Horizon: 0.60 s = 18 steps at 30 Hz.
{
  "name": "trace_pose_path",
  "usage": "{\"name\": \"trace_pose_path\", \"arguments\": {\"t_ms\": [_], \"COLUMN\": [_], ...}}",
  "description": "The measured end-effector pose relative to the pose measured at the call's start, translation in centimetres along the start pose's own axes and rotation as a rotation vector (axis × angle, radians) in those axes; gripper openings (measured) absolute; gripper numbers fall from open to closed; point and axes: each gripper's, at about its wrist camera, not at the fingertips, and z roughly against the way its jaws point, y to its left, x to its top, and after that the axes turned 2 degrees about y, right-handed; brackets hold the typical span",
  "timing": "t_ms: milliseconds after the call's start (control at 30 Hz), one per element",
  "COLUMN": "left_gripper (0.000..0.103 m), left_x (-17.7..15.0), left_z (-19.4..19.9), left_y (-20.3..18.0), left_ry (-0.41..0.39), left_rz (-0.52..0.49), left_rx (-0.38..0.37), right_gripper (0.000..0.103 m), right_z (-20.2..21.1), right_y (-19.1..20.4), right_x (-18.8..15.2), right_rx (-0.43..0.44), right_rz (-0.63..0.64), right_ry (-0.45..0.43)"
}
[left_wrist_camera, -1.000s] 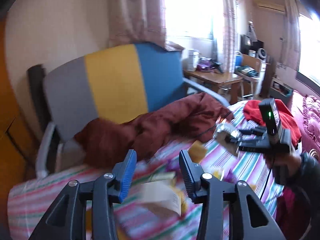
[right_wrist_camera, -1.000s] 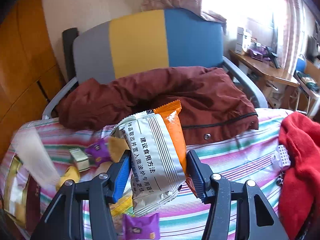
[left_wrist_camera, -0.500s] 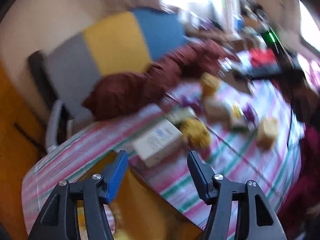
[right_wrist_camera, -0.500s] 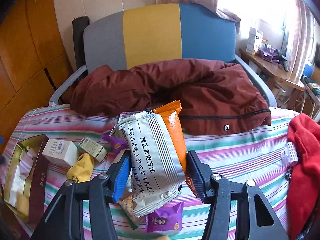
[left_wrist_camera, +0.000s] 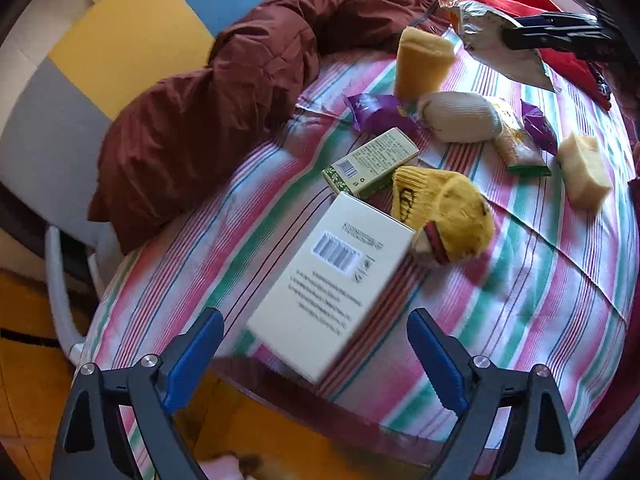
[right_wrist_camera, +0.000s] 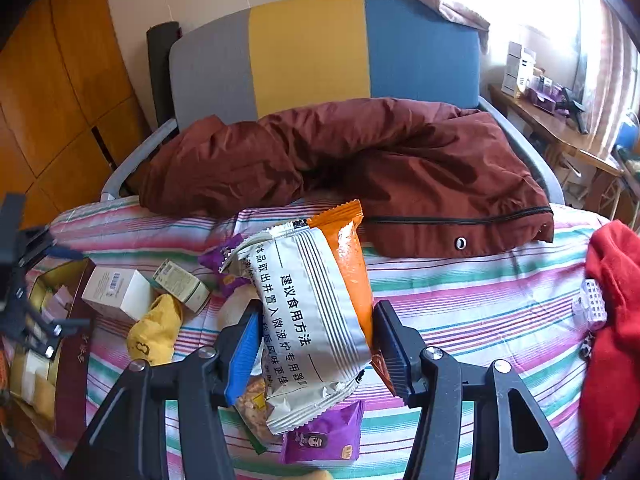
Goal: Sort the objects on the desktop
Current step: 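Lower the white box into the gold tray with the left tool while the right tool drops the bag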
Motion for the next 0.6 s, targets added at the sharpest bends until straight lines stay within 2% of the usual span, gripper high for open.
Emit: {"name": "trace_pose_path", "arguments": {"t_ms": [100, 200, 233, 333, 433, 600], "left_gripper": [0.094, 0.057, 0.051, 0.05, 0.05, 0.05], "left_x": [0.6, 0.8, 0.6, -0.2, -1.6, -5.0], "left_z": [-1.2, -2.3, -2.4, -1.5, 0.8, 8.0], "left_y": [0.0, 0.1, 0.1, -0.2, 0.0, 0.6], "left_ry": [0.023, 0.045, 0.039, -0.002, -0.055, -0.205], "left_rz": [-0.032, 0.008, 0.036, 0.1, 0.199, 0.32], "left_rx": [-0.033, -0.096, -0.128, -0.114, -0.143, -0.158], "right_gripper": [0.057, 0.056, 0.056, 0.056, 0.056, 0.056], "right_z": [0.0, 0.0, 0.0, 0.4, 0.7, 1.7], "right_y": [0.8, 1.3, 1.3, 1.3, 1.9, 4.9], "right_x": [0.0, 0.0, 0.0, 0.1, 0.3, 0.4], "right_rx": [0.005, 0.0, 0.0, 0.002, 0.001, 0.049], "right_rz": [0.031, 0.05, 0.053, 0.042, 0.046, 0.074], "right_ry": [-0.005, -0.006, -0.007, -0.021, -0.025, -0.016]}}
